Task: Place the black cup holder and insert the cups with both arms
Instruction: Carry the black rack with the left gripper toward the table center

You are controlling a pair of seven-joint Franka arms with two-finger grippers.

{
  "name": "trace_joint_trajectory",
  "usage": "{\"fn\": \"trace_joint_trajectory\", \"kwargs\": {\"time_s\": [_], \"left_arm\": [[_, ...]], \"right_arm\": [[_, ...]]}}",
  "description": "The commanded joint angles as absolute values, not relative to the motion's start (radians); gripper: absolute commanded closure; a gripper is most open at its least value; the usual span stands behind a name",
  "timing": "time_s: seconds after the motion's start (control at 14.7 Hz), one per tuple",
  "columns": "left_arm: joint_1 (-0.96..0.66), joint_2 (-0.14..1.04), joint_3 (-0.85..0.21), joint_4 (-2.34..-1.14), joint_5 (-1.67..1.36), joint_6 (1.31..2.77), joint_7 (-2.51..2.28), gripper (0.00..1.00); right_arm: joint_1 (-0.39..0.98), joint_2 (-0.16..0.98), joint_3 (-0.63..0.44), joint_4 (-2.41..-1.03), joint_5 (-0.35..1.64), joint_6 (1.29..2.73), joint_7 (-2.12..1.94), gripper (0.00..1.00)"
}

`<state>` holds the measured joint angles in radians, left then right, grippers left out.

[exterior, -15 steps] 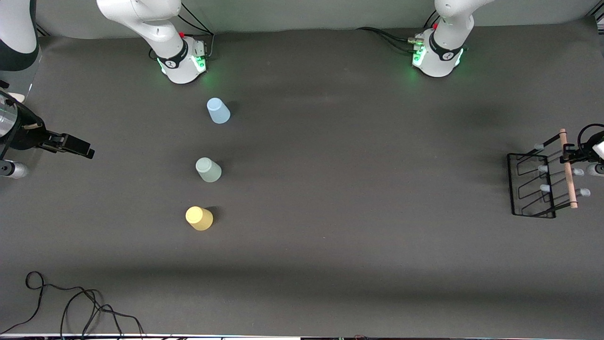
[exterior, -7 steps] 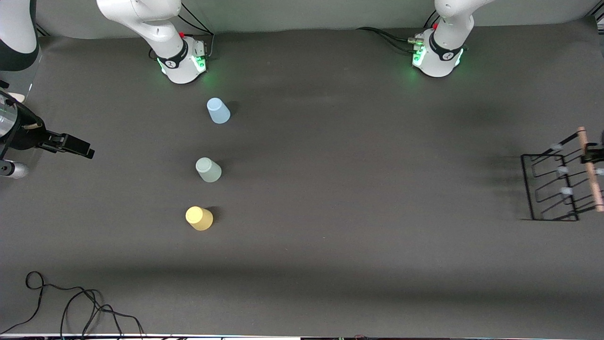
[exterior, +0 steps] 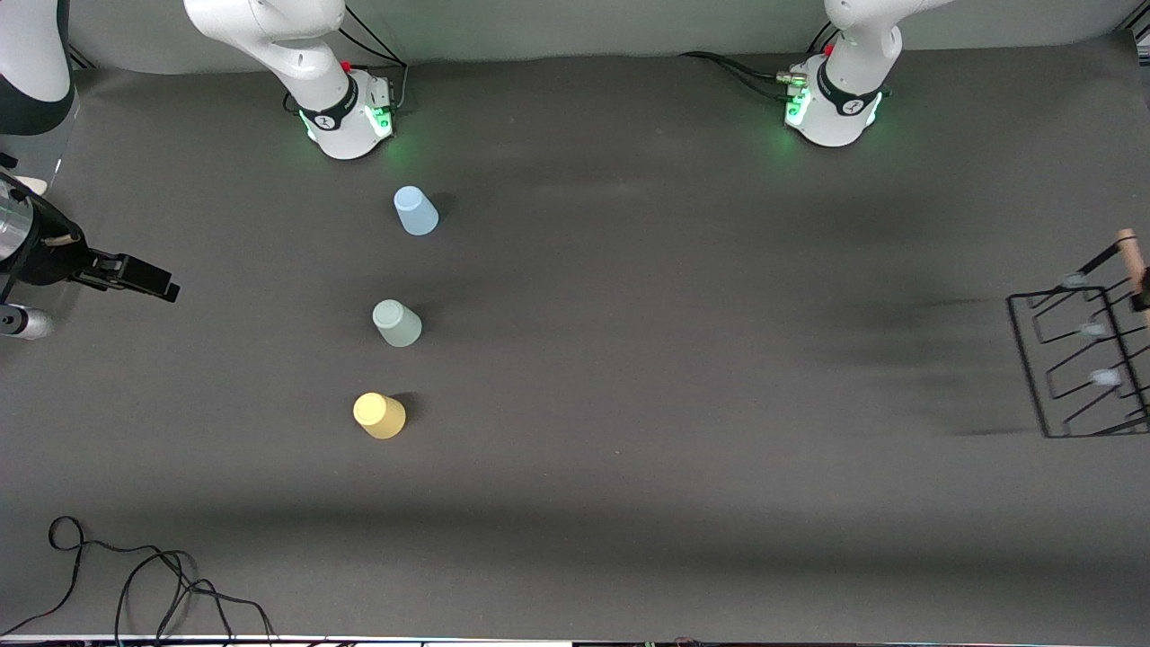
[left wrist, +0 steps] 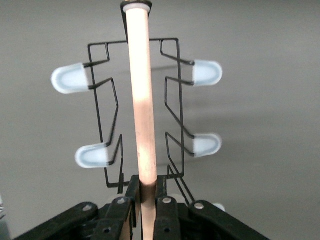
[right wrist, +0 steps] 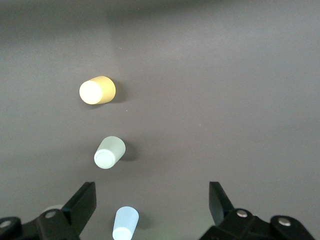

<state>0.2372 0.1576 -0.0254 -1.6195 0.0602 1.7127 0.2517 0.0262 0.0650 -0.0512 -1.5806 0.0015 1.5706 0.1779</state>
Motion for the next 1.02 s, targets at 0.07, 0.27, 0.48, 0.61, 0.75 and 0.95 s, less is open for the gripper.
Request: {"fn": "trace_joint_trajectory", "kwargs": {"time_s": [0.07, 0.27, 0.48, 0.61, 0.75, 0.95], "left_arm": [[-0.018, 0.161, -0.012, -1.537, 0.034, 1.637, -0.001, 1.00], [-0.211, 0.182, -0.012, -1.519, 0.011, 1.651, -0.260, 1.00], [-0.403, 0.250, -0.014, -1.467, 0.002, 1.654, -0.404, 1.00], [-0.509, 0.303, -0.020, -1.421, -0.049, 1.654, -0.562, 1.00], [-0.601, 0.360, -0.028, -1.379, -0.074, 1.661, -0.668, 1.00], [-0.687, 0.420, -0.028, -1.373, -0.074, 1.750, -0.741, 1.00]], "right_arm": [[0.031, 0.049, -0.049, -1.591, -0.025, 1.578, 0.190, 0.00], [0.031, 0.049, -0.049, -1.591, -0.025, 1.577, 0.189, 0.00], [0.031, 0.049, -0.049, -1.591, -0.025, 1.577, 0.189, 0.00], [0.031, 0.049, -0.049, -1.591, -0.025, 1.577, 0.187, 0.00], [0.031, 0.049, -0.049, -1.591, -0.025, 1.577, 0.187, 0.00], [0.031, 0.049, -0.049, -1.591, -0.025, 1.577, 0.187, 0.00]]}}
